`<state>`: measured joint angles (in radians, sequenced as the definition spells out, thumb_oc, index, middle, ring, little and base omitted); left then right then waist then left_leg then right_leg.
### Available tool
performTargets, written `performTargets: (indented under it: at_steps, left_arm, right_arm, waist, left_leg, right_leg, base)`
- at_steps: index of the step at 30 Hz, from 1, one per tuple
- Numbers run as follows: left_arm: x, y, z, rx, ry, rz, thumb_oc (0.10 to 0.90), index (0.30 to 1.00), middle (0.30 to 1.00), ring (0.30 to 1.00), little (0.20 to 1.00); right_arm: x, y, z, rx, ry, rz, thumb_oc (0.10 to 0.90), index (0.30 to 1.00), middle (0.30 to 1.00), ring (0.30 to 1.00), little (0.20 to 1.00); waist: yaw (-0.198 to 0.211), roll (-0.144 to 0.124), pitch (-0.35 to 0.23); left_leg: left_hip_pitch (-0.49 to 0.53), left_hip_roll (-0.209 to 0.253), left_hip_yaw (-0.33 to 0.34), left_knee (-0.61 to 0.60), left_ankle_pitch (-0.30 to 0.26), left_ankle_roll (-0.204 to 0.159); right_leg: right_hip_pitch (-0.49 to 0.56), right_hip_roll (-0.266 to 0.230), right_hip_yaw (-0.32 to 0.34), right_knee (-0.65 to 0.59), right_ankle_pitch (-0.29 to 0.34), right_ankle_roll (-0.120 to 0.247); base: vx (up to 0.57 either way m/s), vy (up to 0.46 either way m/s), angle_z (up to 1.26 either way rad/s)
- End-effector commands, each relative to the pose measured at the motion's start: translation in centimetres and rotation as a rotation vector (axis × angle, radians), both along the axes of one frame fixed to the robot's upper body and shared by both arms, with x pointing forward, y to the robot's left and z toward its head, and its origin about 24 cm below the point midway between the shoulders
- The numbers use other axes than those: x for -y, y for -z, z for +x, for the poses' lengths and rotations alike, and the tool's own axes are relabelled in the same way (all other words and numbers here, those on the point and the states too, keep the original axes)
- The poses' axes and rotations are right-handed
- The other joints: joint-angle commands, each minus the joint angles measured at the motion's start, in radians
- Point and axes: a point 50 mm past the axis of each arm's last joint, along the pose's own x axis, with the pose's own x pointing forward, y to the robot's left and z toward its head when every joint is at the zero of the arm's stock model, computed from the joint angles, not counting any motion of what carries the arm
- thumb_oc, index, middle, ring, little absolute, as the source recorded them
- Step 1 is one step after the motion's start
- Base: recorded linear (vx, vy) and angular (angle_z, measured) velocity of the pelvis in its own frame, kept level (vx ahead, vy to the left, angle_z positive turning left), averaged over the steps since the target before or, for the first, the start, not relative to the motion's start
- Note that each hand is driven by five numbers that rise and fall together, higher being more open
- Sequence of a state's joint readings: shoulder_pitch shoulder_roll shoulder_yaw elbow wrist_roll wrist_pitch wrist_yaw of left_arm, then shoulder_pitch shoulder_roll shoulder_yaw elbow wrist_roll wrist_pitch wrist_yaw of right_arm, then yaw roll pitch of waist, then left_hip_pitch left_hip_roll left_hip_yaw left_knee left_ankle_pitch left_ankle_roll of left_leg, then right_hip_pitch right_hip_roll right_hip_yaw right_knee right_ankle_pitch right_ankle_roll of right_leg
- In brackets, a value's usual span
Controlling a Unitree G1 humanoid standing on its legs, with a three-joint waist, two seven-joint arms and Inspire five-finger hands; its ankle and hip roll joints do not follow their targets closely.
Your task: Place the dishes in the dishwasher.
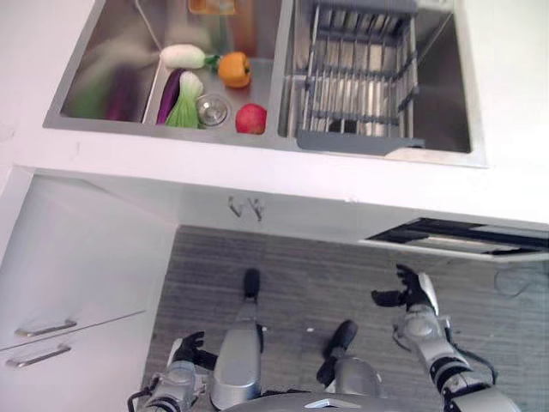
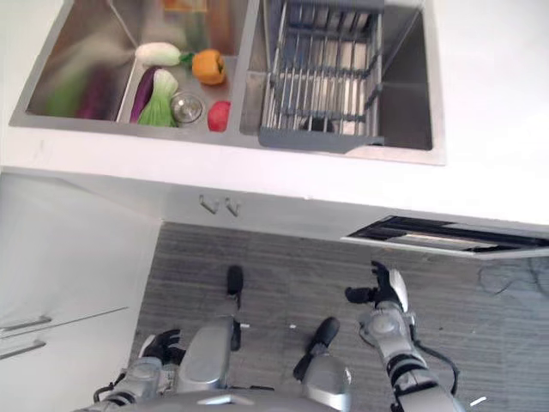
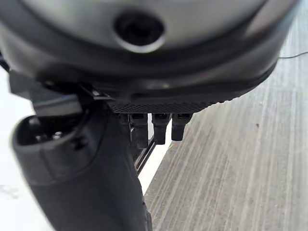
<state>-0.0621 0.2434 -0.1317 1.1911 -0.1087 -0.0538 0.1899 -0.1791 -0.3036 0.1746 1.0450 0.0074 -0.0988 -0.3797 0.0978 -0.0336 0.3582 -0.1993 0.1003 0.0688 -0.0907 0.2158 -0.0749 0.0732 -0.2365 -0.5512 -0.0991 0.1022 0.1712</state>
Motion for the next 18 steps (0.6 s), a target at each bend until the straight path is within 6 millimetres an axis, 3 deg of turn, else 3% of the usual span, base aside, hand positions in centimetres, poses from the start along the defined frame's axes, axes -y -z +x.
performTargets:
  at_steps: [1,8,14,15,17,18]
  left_arm:
    - [0.0,0.1,0.1,0.004,-0.015,-0.006,0.8,0.9,0.9,0.9,0.9]
    - [-1.5,-0.2,-0.3,-0.001,-0.043,-0.002,0.8,0.9,0.9,0.9,0.9]
    - [-0.5,0.1,-0.4,0.001,-0.016,-0.052,0.8,0.9,0.9,0.9,0.9]
    - [-0.1,0.1,-0.3,0.0,0.0,-0.064,0.8,0.9,0.9,0.9,0.9]
    - [1.1,0.5,-0.5,-0.014,0.04,-0.097,0.8,0.9,0.9,0.9,0.9]
    - [1.6,0.5,-0.5,-0.016,0.059,-0.108,0.8,0.9,0.9,0.9,0.9]
  right_arm:
    - [3.2,-1.2,0.1,0.035,0.097,-0.015,0.8,0.9,0.9,0.9,0.9]
    - [4.0,0.9,-3.4,-0.132,0.107,0.0,0.8,0.9,0.9,0.9,0.9]
    - [3.4,2.0,-4.7,-0.194,0.112,0.043,0.8,0.9,0.9,0.9,0.9]
    - [3.2,2.1,-4.8,-0.201,0.116,0.053,0.8,0.9,0.9,0.9,0.9]
    - [3.1,2.3,-4.9,-0.219,0.11,0.061,0.8,0.9,0.9,0.9,0.9]
    - [3.1,2.3,-5.0,-0.223,0.111,0.066,0.8,0.9,0.9,0.9,0.9]
  waist:
    - [0.012,0.041,-0.059]
    - [0.008,0.029,-0.132]
    - [0.001,0.022,-0.165]
    - [0.0,0.021,-0.168]
    - [-0.011,0.025,-0.161]
    - [-0.019,0.035,-0.15]
  left_leg:
    - [0.067,0.013,0.058,0.022,-0.143,-0.006]
    - [0.139,-0.018,0.054,0.023,-0.185,0.012]
    - [0.181,-0.057,0.047,0.022,-0.214,0.048]
    - [0.185,-0.065,0.047,0.022,-0.216,0.059]
    - [0.218,-0.092,0.03,0.021,-0.222,0.088]
    - [0.236,-0.095,0.015,0.02,-0.225,0.099]
  right_leg:
    - [-0.071,-0.061,0.071,0.138,-0.07,0.03]
    - [-0.012,-0.081,0.069,0.161,-0.082,0.044]
    - [-0.035,-0.124,0.109,0.273,-0.071,0.056]
    - [-0.055,-0.138,0.13,0.322,-0.05,0.058]
    - [-0.105,-0.165,0.212,0.458,0.066,0.074]
    - [-0.136,-0.159,0.26,0.534,0.091,0.072]
  base:
    - [0.06,0.026,-0.09]
    - [0.11,0.073,-0.05]
    - [0.08,0.14,0.01]
    - [0.05,0.212,0.03]
    - [0.05,0.214,0.05]
    - [0.06,0.178,0.35]
